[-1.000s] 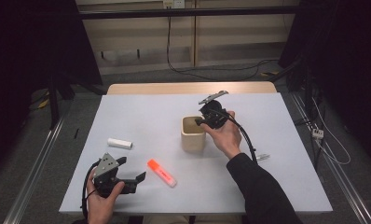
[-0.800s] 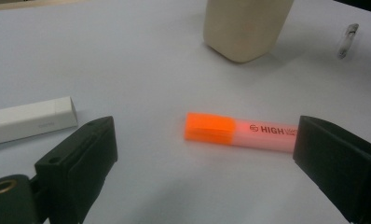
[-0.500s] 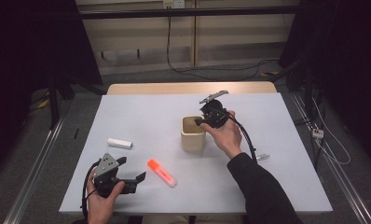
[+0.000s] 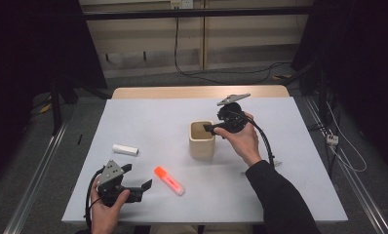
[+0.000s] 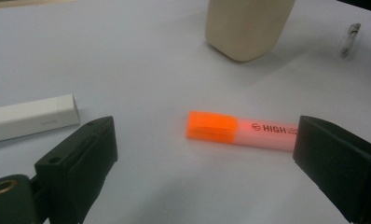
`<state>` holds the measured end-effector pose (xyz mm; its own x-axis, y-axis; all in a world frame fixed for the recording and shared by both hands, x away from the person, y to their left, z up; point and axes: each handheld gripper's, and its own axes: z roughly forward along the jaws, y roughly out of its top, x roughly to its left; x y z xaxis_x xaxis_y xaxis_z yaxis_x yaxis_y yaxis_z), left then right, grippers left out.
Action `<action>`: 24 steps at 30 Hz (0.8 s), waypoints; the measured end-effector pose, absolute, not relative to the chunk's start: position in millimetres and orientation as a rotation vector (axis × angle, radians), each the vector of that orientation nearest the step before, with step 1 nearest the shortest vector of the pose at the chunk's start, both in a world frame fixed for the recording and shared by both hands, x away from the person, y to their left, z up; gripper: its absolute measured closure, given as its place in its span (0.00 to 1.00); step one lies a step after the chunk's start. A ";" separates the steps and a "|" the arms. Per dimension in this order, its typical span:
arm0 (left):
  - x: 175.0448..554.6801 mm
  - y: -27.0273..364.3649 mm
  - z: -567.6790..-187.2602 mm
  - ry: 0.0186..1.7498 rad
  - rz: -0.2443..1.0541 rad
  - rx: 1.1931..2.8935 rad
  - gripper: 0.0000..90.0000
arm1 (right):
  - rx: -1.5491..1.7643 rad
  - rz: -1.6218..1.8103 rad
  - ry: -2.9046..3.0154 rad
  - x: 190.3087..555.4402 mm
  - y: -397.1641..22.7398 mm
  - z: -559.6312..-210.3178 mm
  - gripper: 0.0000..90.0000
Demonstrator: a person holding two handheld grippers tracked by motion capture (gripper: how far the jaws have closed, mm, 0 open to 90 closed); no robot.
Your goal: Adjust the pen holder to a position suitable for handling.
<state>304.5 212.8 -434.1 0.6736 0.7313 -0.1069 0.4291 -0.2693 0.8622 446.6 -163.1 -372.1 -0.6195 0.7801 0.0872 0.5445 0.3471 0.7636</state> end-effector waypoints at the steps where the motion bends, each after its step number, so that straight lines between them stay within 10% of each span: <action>1: 304.5 213.5 -434.2 0.909 0.389 1.910 0.07 | 1.176 1.158 2.309 445.7 -164.7 -371.6 0.27; 24: 303.9 215.1 -433.5 0.915 0.396 1.908 0.07 | 1.184 1.295 2.227 419.4 -201.3 -373.0 0.11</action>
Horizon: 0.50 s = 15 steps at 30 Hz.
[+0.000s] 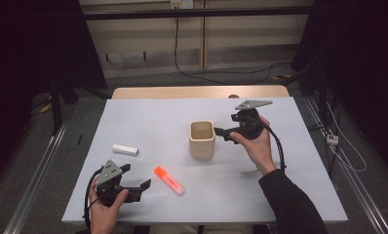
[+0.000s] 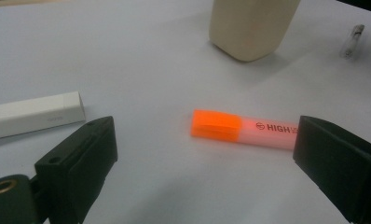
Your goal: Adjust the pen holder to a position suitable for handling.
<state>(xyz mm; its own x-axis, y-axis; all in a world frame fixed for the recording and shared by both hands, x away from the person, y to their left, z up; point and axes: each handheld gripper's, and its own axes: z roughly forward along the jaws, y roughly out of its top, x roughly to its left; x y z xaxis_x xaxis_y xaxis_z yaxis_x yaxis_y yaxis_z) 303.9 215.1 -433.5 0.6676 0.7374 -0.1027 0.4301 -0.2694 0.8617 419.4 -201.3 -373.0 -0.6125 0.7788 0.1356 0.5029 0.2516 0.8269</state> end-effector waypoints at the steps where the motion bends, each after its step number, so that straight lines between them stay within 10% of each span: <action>1: 303.4 215.4 -433.3 0.917 0.399 1.909 0.07 | 1.183 1.295 2.220 416.1 -204.0 -372.6 0.11; 15: 303.5 216.0 -434.0 0.923 0.396 1.901 0.07 | 1.247 1.259 2.188 395.8 -243.3 -385.7 0.11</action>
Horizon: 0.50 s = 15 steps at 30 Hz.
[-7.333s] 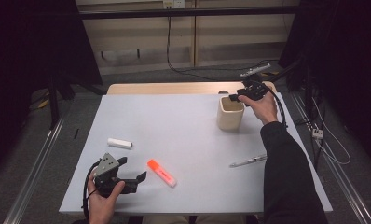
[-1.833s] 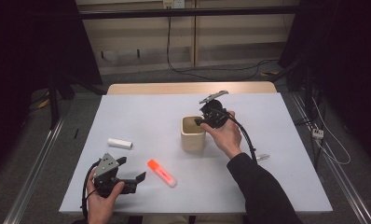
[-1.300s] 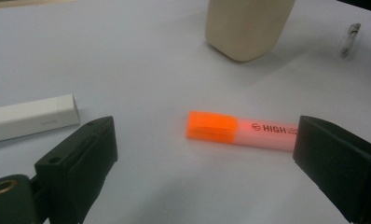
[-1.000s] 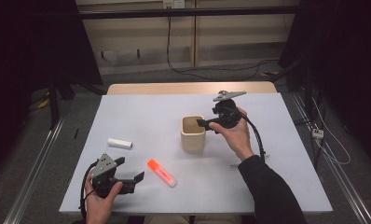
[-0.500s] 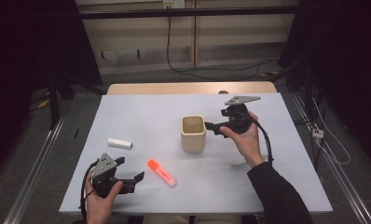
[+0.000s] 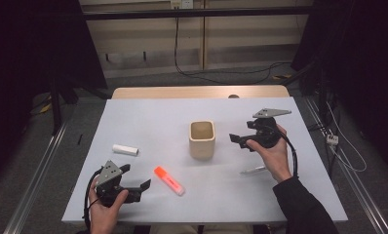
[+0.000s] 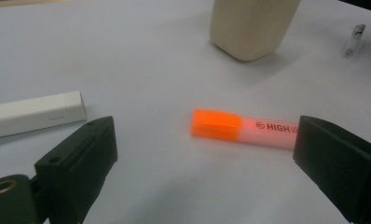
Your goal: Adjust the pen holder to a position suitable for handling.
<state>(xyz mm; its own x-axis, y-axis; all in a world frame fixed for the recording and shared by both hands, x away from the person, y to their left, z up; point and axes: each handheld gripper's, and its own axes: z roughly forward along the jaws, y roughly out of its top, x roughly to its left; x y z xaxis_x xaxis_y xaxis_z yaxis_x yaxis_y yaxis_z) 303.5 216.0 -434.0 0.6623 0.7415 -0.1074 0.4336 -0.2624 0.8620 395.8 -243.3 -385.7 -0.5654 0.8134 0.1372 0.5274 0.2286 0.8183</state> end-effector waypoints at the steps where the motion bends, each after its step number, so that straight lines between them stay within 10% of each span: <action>1: 303.5 216.1 -433.9 0.925 0.395 1.902 0.07 | 1.259 1.255 2.180 394.1 -246.9 -386.9 0.11; 15: 302.9 216.7 -433.6 0.927 0.401 1.905 0.07 | 1.298 1.206 2.145 377.2 -264.3 -395.7 0.12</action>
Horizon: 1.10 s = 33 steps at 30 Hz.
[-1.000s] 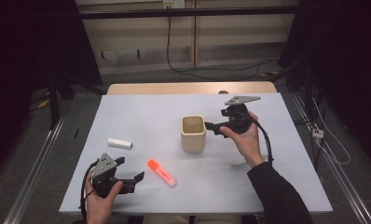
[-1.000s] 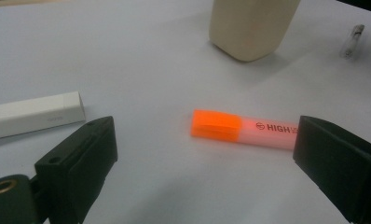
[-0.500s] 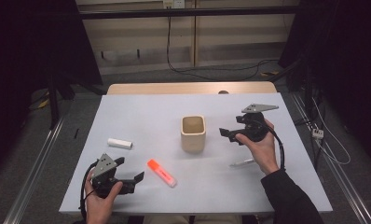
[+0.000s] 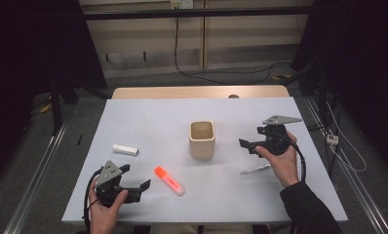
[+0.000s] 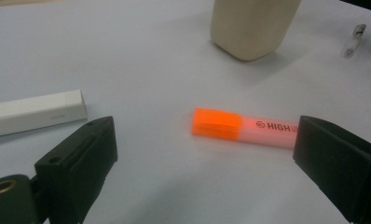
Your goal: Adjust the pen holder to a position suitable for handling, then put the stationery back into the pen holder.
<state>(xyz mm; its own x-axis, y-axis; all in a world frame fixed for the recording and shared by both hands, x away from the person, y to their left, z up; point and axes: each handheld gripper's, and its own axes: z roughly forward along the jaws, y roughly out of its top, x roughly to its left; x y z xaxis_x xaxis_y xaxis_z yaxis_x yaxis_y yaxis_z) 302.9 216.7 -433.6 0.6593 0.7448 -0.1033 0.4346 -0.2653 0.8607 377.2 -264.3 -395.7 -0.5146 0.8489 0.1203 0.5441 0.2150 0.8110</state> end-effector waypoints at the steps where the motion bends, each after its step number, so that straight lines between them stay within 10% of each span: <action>1: 302.7 217.1 -433.7 0.929 0.399 1.903 0.07 | 1.296 1.204 2.144 375.2 -264.6 -395.9 0.11; 19: 304.8 219.2 -434.7 0.933 0.396 1.900 0.07 | 1.373 1.111 2.130 351.4 -296.6 -409.6 0.17; 33: 302.4 217.6 -432.9 0.928 0.407 1.909 0.07 | 1.495 0.995 2.115 349.0 -318.1 -425.7 0.71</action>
